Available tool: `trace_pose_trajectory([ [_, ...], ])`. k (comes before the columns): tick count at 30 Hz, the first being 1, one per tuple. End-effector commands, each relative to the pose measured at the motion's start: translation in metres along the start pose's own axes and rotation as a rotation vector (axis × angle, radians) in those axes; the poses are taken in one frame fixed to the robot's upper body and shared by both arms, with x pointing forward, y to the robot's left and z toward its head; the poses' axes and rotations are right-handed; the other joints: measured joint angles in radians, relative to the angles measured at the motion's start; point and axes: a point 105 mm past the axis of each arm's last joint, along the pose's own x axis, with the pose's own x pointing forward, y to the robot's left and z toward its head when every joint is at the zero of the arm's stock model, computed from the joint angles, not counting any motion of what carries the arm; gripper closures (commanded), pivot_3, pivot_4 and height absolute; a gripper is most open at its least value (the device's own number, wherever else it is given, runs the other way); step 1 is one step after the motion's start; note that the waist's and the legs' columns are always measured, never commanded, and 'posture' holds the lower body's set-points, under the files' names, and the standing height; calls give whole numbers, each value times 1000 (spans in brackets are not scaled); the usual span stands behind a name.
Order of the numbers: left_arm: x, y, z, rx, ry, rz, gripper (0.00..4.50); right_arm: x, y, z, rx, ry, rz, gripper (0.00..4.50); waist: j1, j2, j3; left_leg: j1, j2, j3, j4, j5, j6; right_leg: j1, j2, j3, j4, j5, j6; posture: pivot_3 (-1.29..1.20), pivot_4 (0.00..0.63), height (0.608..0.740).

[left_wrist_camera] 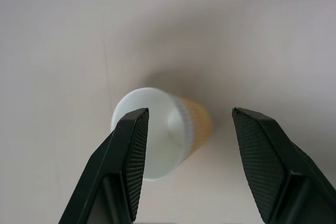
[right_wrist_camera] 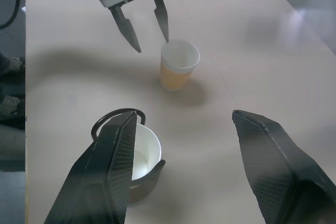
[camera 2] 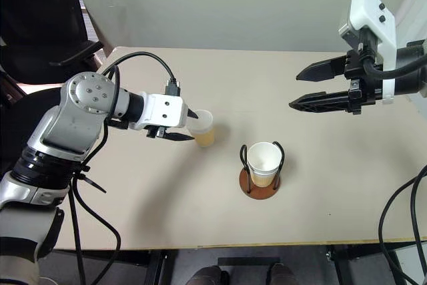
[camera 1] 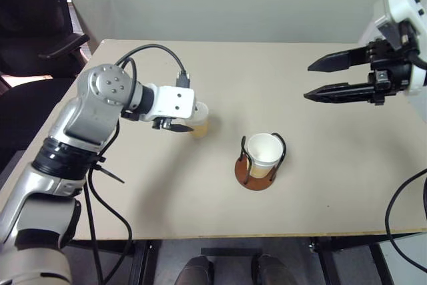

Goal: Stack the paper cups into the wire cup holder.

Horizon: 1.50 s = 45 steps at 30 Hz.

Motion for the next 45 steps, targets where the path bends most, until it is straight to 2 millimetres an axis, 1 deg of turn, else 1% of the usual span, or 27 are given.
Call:
trace_pose_trajectory([
  [1,1,9,-7,33,53,54,1765,-10,-1,8,-27,-40,-35,1522,0,0,0,0,0,0,0,0,0,0,0,0,0,0,0,0,150,740],
  [3,3,10,-14,35,82,62,1765,-10,0,10,-35,-70,-29,1522,0,0,0,0,0,0,0,0,0,0,0,0,-1,0,0,0,150,740],
  [8,7,10,-22,28,102,55,1765,-11,4,8,-52,-97,-11,1522,1,0,0,0,0,0,0,0,0,0,0,0,0,0,0,0,150,740],
  [16,28,8,-27,28,103,16,1765,-11,6,5,-55,-102,-7,1522,4,0,0,0,0,0,1,0,0,0,0,0,0,0,1,0,150,740],
  [23,45,3,-34,64,107,-18,1765,-12,9,5,-47,-106,-10,1522,6,0,0,0,0,0,0,0,0,0,0,0,0,0,1,0,150,740],
  [26,48,4,-36,85,102,-25,2341,-13,9,3,-42,-100,-13,1479,7,0,0,-1,0,0,1,0,0,0,0,0,0,1,1,0,150,740],
  [32,47,3,-37,116,81,-63,4469,-14,11,-1,-31,-97,-24,1479,9,0,0,-1,-1,0,0,0,0,0,0,0,0,1,1,0,150,740],
  [36,43,3,-33,126,54,-92,4469,-15,11,-4,-22,-94,-28,1479,9,0,0,-1,-1,1,1,0,0,0,0,0,0,1,2,0,150,740],
  [41,34,0,-30,125,20,-143,4469,-16,12,-5,-13,-92,-13,1479,9,0,0,-1,-1,1,0,0,0,0,0,0,0,1,2,0,150,740],
  [44,21,-2,-17,115,-50,-201,4469,-23,12,-4,19,-111,12,1479,9,0,0,-1,-1,0,0,0,0,-1,0,0,0,1,2,0,150,740],
  [45,16,-1,-9,108,-88,-222,4469,-25,11,-5,34,-109,16,1479,10,0,0,-1,-1,0,0,0,0,-1,0,0,0,1,2,0,150,740],
])
